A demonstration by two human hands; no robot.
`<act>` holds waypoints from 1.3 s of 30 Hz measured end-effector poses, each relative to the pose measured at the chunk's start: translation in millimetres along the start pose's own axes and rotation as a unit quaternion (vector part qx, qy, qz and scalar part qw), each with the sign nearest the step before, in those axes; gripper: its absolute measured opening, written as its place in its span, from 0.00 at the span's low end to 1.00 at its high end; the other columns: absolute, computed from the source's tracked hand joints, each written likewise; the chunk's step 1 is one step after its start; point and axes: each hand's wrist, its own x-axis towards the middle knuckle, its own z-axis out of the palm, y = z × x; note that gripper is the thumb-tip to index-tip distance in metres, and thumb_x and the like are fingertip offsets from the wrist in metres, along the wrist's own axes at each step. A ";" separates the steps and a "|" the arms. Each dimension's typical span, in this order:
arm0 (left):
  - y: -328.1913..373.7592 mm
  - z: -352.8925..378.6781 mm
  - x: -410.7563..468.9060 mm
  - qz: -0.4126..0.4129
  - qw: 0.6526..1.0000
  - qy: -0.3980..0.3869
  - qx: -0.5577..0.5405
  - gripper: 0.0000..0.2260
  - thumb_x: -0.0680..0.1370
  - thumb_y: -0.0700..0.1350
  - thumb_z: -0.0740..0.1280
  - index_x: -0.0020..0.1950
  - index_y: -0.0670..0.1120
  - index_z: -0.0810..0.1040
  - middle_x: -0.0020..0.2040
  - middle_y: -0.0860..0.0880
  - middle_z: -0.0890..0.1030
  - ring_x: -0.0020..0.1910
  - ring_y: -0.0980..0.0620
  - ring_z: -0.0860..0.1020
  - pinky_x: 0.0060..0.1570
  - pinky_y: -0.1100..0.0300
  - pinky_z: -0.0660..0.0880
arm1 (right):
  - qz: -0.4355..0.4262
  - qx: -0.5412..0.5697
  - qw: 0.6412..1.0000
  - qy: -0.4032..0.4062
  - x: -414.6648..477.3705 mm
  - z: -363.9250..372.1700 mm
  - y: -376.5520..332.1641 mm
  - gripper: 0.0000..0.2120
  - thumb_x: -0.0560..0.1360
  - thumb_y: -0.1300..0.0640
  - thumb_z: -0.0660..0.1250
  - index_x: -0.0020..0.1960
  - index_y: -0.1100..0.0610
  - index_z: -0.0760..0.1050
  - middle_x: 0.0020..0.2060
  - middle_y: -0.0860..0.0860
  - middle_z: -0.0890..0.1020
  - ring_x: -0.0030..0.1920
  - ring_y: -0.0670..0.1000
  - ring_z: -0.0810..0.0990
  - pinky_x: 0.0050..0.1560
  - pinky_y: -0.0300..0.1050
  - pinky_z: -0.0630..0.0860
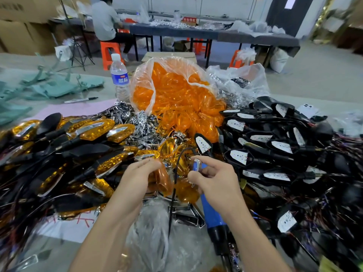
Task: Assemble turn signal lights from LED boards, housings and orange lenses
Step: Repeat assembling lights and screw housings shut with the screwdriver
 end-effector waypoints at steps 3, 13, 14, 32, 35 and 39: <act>-3.4 2.2 -9.7 -0.047 0.999 -0.007 -0.012 0.14 0.80 0.47 0.66 0.38 0.45 0.84 0.36 0.46 0.84 0.36 0.48 0.83 0.42 0.49 0.82 | -0.014 0.005 1.000 0.009 -10.6 1.5 -5.4 0.13 0.74 0.63 0.76 0.46 0.44 0.88 0.36 0.50 0.86 0.34 0.58 0.80 0.44 0.60 0.83; -11.8 10.0 -41.0 -0.039 0.991 -0.111 -0.060 0.08 0.81 0.38 0.62 0.54 0.39 0.81 0.39 0.45 0.77 0.40 0.49 0.79 0.41 0.56 0.81 | -0.135 -0.048 0.989 0.026 -58.8 20.0 -10.8 0.26 0.77 0.73 0.68 0.49 0.40 0.87 0.53 0.26 0.81 0.57 0.27 0.78 0.61 0.25 0.72; -13.4 11.7 -43.8 -0.044 0.989 -0.116 -0.080 0.09 0.82 0.38 0.62 0.56 0.40 0.81 0.40 0.44 0.77 0.41 0.48 0.79 0.41 0.56 0.81 | -0.145 -0.047 0.988 0.021 -64.3 22.3 -8.5 0.26 0.78 0.74 0.66 0.52 0.43 0.87 0.54 0.26 0.80 0.59 0.26 0.77 0.61 0.24 0.71; -12.6 28.9 -67.0 -0.038 0.986 -0.043 -0.159 0.08 0.84 0.37 0.64 0.55 0.42 0.83 0.47 0.41 0.88 0.44 0.45 0.88 0.39 0.59 0.83 | -0.123 0.027 0.991 0.041 -94.9 14.0 1.7 0.37 0.80 0.71 0.66 0.66 0.28 0.70 0.63 0.26 0.78 0.68 0.30 0.73 0.67 0.30 0.72; -12.5 29.6 -67.5 -0.037 0.987 -0.042 -0.153 0.08 0.84 0.37 0.65 0.56 0.41 0.83 0.46 0.40 0.88 0.44 0.45 0.88 0.38 0.59 0.83 | -0.129 0.019 0.991 0.023 -96.3 11.6 3.9 0.34 0.80 0.70 0.67 0.67 0.31 0.72 0.62 0.26 0.78 0.67 0.31 0.74 0.66 0.29 0.72; -10.8 30.7 -69.1 -0.032 0.988 -0.038 -0.150 0.08 0.84 0.36 0.65 0.53 0.42 0.84 0.43 0.42 0.88 0.40 0.48 0.87 0.36 0.61 0.82 | -0.131 0.017 0.991 0.007 -97.1 11.5 5.9 0.31 0.80 0.70 0.67 0.67 0.35 0.76 0.63 0.31 0.81 0.68 0.33 0.76 0.68 0.33 0.72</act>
